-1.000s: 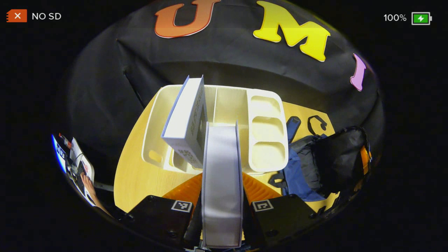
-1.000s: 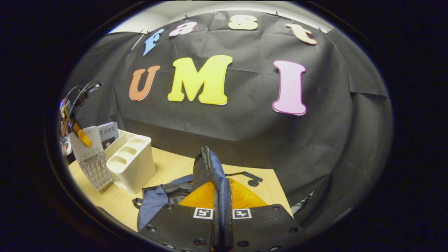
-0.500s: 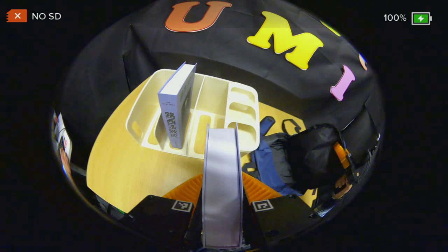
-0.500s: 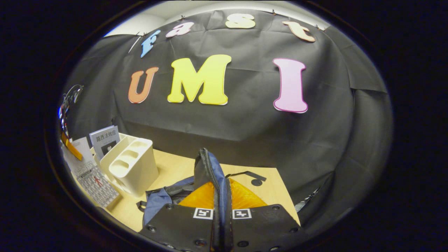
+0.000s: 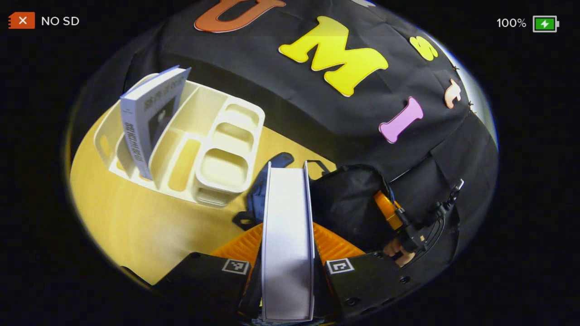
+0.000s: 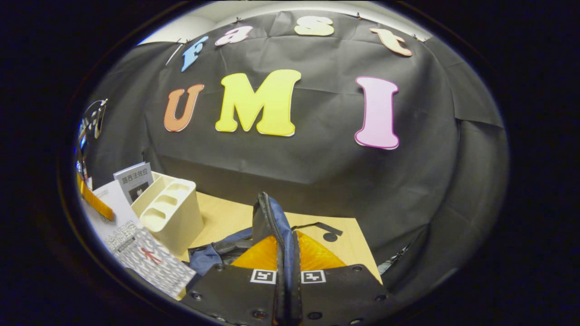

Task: Open the schoolbag, grab two books from the bookshelf and put them into the schoolbag.

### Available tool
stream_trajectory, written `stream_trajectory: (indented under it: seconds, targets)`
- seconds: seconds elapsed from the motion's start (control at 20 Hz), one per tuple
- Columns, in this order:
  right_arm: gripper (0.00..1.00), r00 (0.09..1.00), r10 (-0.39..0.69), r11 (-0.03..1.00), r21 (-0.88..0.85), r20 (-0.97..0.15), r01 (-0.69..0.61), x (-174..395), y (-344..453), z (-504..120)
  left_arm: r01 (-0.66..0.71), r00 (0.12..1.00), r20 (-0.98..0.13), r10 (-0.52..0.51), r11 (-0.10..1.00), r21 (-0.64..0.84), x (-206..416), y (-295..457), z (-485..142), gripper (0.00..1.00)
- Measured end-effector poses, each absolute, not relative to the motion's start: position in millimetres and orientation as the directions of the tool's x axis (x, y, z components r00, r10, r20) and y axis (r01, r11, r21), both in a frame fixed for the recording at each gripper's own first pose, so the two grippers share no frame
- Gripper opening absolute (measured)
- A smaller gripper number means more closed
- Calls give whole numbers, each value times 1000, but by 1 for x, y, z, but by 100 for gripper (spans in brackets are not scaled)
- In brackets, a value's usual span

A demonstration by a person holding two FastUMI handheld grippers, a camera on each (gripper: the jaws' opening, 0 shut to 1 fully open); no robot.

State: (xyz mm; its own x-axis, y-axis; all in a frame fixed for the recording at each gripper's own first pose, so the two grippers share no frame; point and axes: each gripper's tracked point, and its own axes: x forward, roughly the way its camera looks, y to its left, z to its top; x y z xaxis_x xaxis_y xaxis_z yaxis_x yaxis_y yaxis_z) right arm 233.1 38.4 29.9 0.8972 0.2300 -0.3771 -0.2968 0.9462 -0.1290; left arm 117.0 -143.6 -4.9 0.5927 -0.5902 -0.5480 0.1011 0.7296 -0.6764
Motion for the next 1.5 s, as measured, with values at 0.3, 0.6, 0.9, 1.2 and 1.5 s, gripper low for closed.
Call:
stream_trajectory:
  seconds: [0.3,0.6,0.9,1.2,1.5]
  targets:
    - [5,909,193,937,-204,-369,-282,235,37,36,30,616,-516,-595,673,-739,168,-193,-34,48]
    - [5,906,195,942,-184,-376,-279,246,44,51,-97,663,-455,-595,534,-840,210,-244,-70,48]
    - [5,906,194,931,-219,-376,-291,248,50,65,-116,656,-414,-631,459,-881,239,-312,-104,53]
    - [5,905,221,927,-211,-364,-311,242,54,69,-71,624,-335,-706,375,-924,222,-397,-143,48]
    - [5,908,225,925,-216,-353,-313,240,57,65,11,651,-311,-693,417,-909,219,-404,-148,48]
